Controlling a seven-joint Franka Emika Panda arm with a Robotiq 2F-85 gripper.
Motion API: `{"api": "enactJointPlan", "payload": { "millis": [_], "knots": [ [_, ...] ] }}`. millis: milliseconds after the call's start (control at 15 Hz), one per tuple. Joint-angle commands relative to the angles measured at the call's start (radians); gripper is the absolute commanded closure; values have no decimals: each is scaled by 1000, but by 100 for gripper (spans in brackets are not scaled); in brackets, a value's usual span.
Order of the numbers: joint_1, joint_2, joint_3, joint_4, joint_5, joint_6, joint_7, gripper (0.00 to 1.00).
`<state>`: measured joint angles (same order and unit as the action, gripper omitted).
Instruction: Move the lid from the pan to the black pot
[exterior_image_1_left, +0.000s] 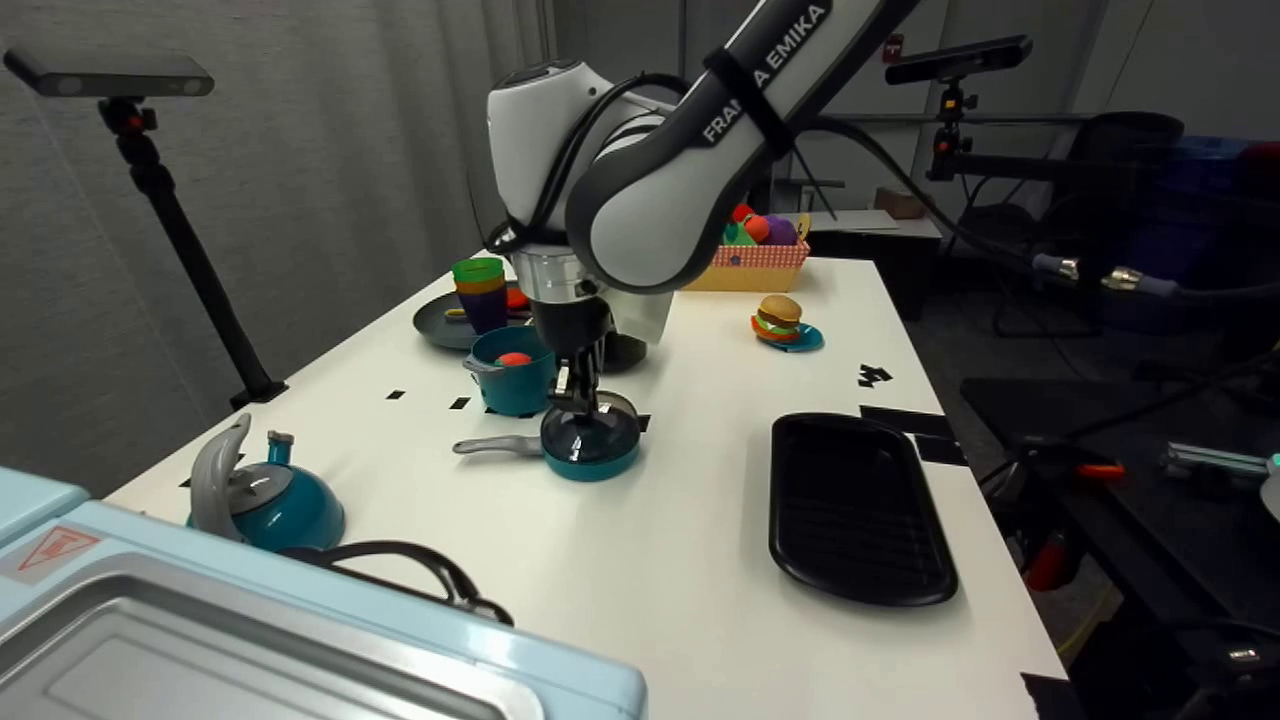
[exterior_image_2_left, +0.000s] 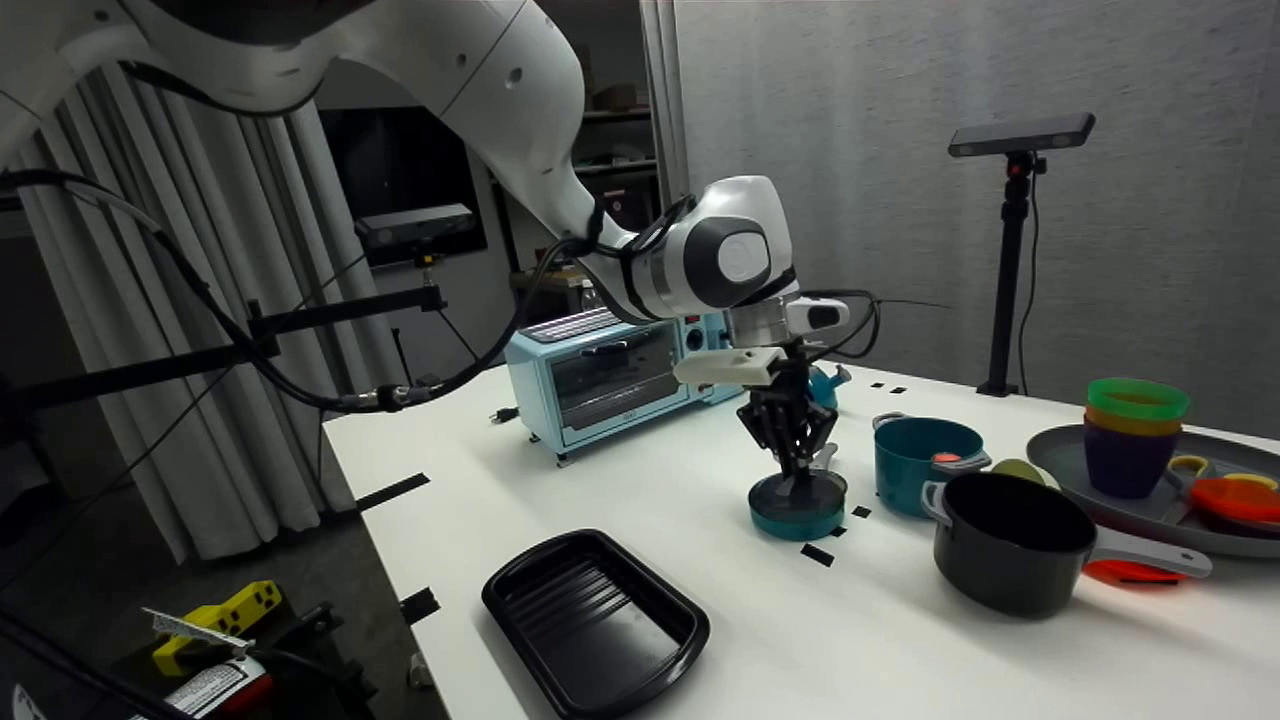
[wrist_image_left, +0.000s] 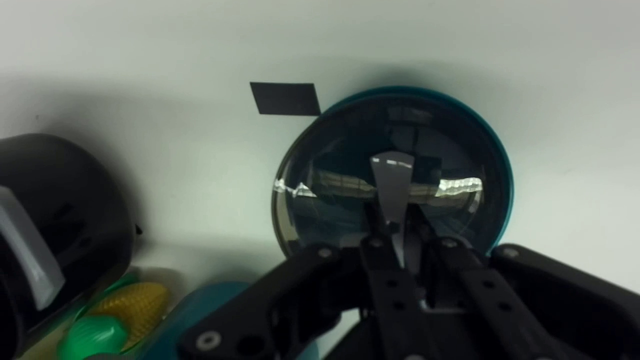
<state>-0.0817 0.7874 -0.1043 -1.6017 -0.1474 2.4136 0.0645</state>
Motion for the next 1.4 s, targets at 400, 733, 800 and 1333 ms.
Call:
{"api": "enactJointPlan", "payload": {
  "millis": [400, 733, 800, 1333],
  "knots": [
    [27, -261, -22, -233, 21, 59, 96, 96],
    [16, -414, -68, -405, 10, 145, 156, 96],
    [12, -441, -83, -437, 8, 164, 171, 96],
    [-29, -544, -229, -551, -30, 254, 286, 96]
  ]
}}
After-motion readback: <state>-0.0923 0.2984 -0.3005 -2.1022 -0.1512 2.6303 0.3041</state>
